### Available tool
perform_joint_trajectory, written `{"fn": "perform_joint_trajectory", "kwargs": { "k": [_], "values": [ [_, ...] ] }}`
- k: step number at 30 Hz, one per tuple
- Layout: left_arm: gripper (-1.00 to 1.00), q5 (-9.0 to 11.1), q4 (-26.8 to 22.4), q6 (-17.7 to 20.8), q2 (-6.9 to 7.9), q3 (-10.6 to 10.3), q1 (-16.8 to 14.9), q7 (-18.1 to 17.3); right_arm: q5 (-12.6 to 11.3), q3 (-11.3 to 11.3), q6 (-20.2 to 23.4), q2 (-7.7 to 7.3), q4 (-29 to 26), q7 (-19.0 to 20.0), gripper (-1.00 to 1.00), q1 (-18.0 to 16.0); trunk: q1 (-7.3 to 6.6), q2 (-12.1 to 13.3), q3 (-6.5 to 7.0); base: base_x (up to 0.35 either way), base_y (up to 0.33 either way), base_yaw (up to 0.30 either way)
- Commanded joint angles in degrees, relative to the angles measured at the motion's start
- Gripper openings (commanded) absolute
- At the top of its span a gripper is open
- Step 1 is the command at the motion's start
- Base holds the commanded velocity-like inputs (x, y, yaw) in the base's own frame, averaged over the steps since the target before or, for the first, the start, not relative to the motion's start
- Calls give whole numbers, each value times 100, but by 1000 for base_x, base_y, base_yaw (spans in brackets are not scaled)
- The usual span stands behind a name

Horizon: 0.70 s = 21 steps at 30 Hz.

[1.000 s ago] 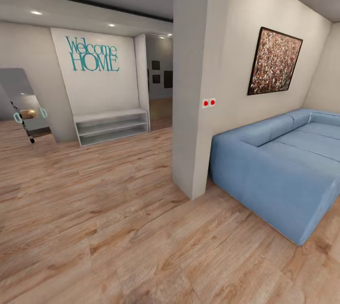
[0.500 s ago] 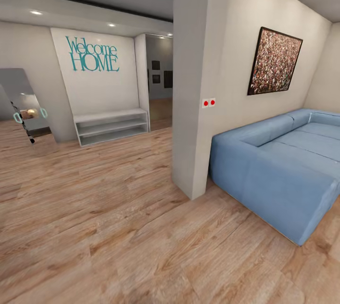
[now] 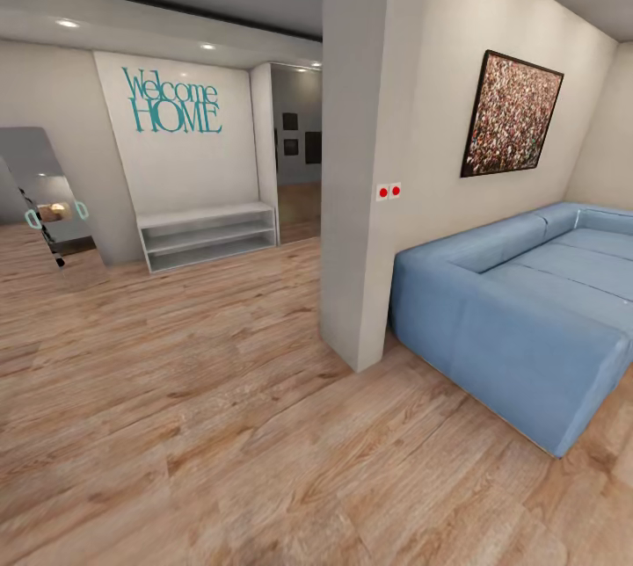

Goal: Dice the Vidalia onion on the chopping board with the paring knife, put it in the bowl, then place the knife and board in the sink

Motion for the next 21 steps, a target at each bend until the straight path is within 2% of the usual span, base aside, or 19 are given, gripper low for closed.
{"fn": "perform_joint_trajectory", "kwargs": {
  "k": [1,2,5,11,21],
  "values": [
    [100,10,-2549,-153,3,-3,0,263,2,14,-617,11,-2882,-26,100,-1,0,-3,-5,0,0,0],
    [100,11,-2516,-214,4,-6,0,269,2,17,-663,14,-2885,-28,100,-2,0,-3,-5,0,0,0],
    [100,7,-2032,-789,6,-10,0,307,2,26,-865,14,-2858,-31,100,-3,0,-3,-5,0,0,0],
    [100,6,-1829,-1000,6,-9,0,316,2,21,-905,1,-2733,-38,100,0,0,-3,-5,0,0,0],
    [100,6,-1813,-1013,6,-9,0,317,2,13,-908,18,-2722,-40,100,-1,0,-3,-5,0,0,0]
  ]
}}
